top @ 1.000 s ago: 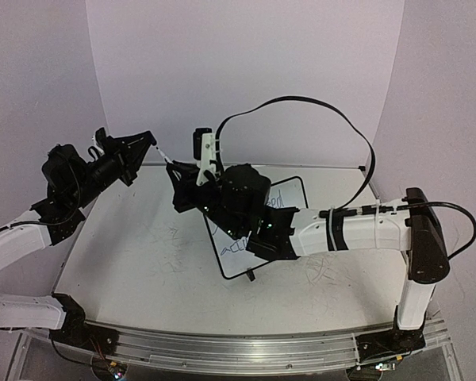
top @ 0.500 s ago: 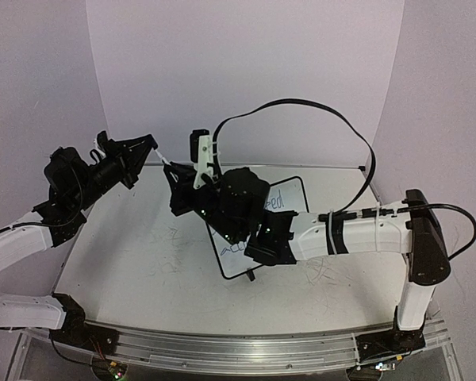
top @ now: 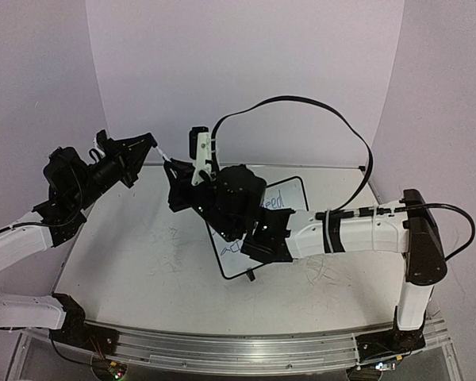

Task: Write a sentence on the whiteboard
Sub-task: Insert the pen cap into the whiteboard marker.

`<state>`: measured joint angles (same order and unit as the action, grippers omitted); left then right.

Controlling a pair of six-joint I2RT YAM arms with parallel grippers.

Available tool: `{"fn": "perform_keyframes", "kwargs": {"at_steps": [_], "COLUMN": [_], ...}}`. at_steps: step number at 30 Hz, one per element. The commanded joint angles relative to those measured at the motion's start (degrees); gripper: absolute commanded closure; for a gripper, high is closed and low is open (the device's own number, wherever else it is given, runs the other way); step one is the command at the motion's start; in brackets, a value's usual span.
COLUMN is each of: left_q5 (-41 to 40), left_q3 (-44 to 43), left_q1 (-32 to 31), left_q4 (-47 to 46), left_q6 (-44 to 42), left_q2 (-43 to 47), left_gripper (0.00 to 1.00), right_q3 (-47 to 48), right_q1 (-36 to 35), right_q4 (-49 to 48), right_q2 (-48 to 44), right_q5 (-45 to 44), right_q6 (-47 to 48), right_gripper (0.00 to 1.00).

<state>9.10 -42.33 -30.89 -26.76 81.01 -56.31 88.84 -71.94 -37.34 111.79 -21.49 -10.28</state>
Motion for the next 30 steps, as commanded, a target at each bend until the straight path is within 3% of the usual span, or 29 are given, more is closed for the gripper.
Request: {"fn": "perform_keyframes", "kwargs": {"at_steps": [1, 9, 19, 26, 30], "left_q5": [1.43, 2.10, 2.77, 5.40, 1.86], "left_q3": [-0.68, -0.24, 1.18, 3.74, 6.25], "left_q1": [0.22, 0.22, 0.14, -0.53, -5.26], "left_q4": [-3.25, -3.84, -4.66, -4.88, -4.80], "left_q6": [0.11, 0.35, -1.09, -3.21, -4.24], "left_q2": [0.33, 0.46, 1.67, 2.66, 3.63], "left_gripper": [1.00, 1.00, 1.00, 1.00, 1.00], "right_q3": [3.31, 6.33, 17.86, 21.39, 26.81], "right_q1": [-0.13, -0.07, 0.21, 3.07, 4.22], "right_q4": [-0.74, -0.45, 2.26, 3.30, 2.87], "right_q2": [1.41, 3.36, 10.13, 12.50, 15.50], "right_q5": [-1.05, -2.49, -7.95, -1.43, 2.83], "right_q6": [0.97, 1.69, 5.43, 2.87, 3.92], "right_gripper": [1.00, 1.00, 1.00, 1.00, 1.00]}}
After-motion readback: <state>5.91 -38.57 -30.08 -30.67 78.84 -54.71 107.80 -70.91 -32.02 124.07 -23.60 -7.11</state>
